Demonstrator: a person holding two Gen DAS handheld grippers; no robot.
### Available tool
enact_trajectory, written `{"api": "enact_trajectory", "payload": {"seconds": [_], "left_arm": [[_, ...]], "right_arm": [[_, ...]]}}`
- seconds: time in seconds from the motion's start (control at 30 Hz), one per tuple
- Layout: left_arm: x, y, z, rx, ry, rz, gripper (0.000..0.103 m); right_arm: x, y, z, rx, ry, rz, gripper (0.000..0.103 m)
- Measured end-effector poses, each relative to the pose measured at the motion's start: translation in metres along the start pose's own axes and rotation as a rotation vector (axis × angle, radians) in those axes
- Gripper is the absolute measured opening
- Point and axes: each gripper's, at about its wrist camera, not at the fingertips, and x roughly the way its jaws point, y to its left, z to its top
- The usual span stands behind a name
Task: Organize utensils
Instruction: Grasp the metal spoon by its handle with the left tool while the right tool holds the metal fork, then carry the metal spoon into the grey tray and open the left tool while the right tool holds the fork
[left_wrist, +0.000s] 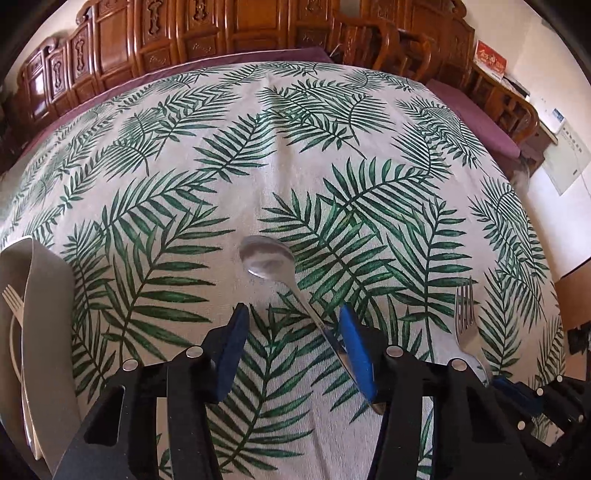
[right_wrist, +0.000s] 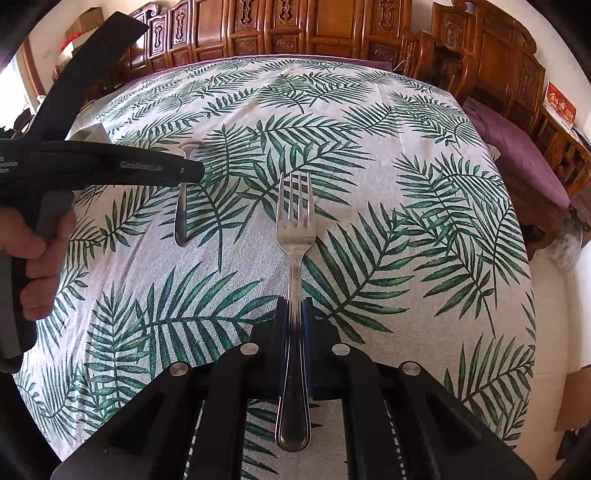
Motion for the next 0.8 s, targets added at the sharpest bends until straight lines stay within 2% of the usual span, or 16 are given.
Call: {"api": "enact_trajectory", "payload": {"seconds": [0.07,0.13,0.17,0.23,0.27,0.37,0.6,0.8], "left_arm": [[0.0,-0.001,0.001,0.005,-0.001,0.01,0.034],[-0.002,0.002,0.001,0.008,0.005,0.002,0.019],[-0.002,0.003,0.001,0.011,0.01,-0.001,0.017],[-0.003,0.008,0.0,0.011,0.015,0.002,0.005],[-0.003,0.011,0.0,0.006,0.017,-0.002,0.002],[-0.006,0.017,-0.001,0.0,0.02,-0.039,0.002],[-0.023,0.024,-0.005,0.027,0.007,-0.067,0.001],[-0.048,0.039,-0.007,0.032,-0.024,-0.087,0.001]], "right_arm": [[0.001,-0.001,0.001,0.006,0.001,0.005,0.01],[0.001,-0.002,0.003,0.014,0.001,0.009,0.01],[0.002,-0.002,0.004,0.017,0.0,0.01,0.01],[0.003,-0.001,0.005,0.012,0.0,0.004,0.01],[0.003,0.0,0.006,0.012,-0.001,0.0,0.01],[0.005,0.0,0.008,0.019,-0.001,-0.003,0.01],[0.005,0.003,0.009,0.021,-0.004,-0.024,0.009],[-0.004,0.012,0.011,0.036,-0.018,0.0,0.009]]}}
